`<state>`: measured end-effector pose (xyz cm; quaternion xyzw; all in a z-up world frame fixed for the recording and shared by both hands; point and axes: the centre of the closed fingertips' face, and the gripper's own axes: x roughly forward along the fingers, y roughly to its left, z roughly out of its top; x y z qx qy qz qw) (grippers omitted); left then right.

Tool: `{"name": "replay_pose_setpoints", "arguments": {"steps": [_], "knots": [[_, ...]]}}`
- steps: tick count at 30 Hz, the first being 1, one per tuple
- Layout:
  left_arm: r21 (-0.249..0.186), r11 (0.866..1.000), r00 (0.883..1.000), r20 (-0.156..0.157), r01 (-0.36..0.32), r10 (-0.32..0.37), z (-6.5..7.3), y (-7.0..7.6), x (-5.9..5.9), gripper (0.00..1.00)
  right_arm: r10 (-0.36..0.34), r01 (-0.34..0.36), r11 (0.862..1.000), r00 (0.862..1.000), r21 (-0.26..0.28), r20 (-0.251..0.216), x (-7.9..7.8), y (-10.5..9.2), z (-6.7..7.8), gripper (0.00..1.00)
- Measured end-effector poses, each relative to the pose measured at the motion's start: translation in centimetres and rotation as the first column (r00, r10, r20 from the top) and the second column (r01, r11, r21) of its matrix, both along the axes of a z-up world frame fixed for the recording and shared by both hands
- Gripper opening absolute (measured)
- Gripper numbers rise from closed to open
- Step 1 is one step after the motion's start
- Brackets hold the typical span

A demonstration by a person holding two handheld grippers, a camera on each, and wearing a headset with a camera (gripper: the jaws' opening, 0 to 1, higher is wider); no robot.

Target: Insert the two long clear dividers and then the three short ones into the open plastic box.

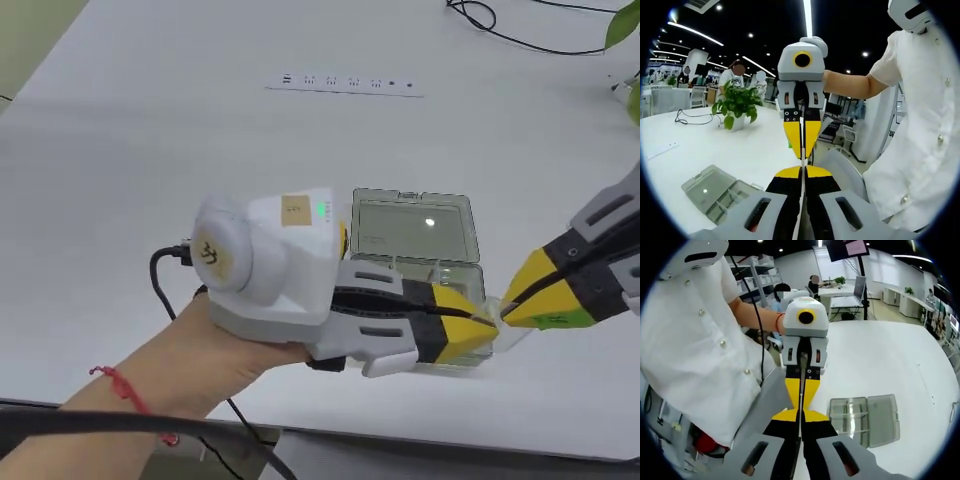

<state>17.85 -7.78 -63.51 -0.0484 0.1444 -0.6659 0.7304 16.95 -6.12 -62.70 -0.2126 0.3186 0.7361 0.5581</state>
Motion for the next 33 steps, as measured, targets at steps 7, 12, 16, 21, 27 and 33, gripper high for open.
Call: {"name": "replay_pose_setpoints", "arguments": {"steps": [7, 12, 16, 21, 27, 33], "knots": [[0.001, 1.000, 1.000, -0.004, -0.012, 0.012, -0.1, 0.1, 0.1, 0.00, -0.004, 0.004, 1.000, 1.000, -0.004, 0.010, 0.2, 0.0, -0.1, 0.03], [0.003, 1.000, 1.000, -0.004, -0.016, 0.016, -0.1, 0.2, 0.1, 0.00, -0.009, 0.009, 1.000, 1.000, -0.003, 0.016, 0.7, -0.2, -0.3, 0.03], [0.007, 1.000, 1.000, -0.009, -0.024, 0.024, -0.3, 0.3, 0.1, 0.01, -0.017, 0.017, 1.000, 1.000, -0.002, 0.019, 1.0, -0.5, -0.4, 0.03], [0.019, 0.999, 0.998, -0.021, -0.051, 0.051, -0.7, 0.7, 0.4, 0.07, -0.034, 0.034, 0.999, 0.999, 0.002, 0.025, 1.4, -0.9, -0.2, 0.03], [0.041, 0.997, 0.997, -0.026, -0.071, 0.072, -1.4, 1.5, 0.5, 0.13, -0.063, 0.062, 0.998, 0.997, 0.006, 0.039, 2.1, -1.3, -0.3, 0.03], [0.065, 0.991, 0.992, -0.030, -0.120, 0.122, -2.1, 2.9, 1.3, 0.20, -0.088, 0.089, 0.996, 0.994, -0.003, 0.057, 3.0, -1.6, -0.5, 0.02]]}}
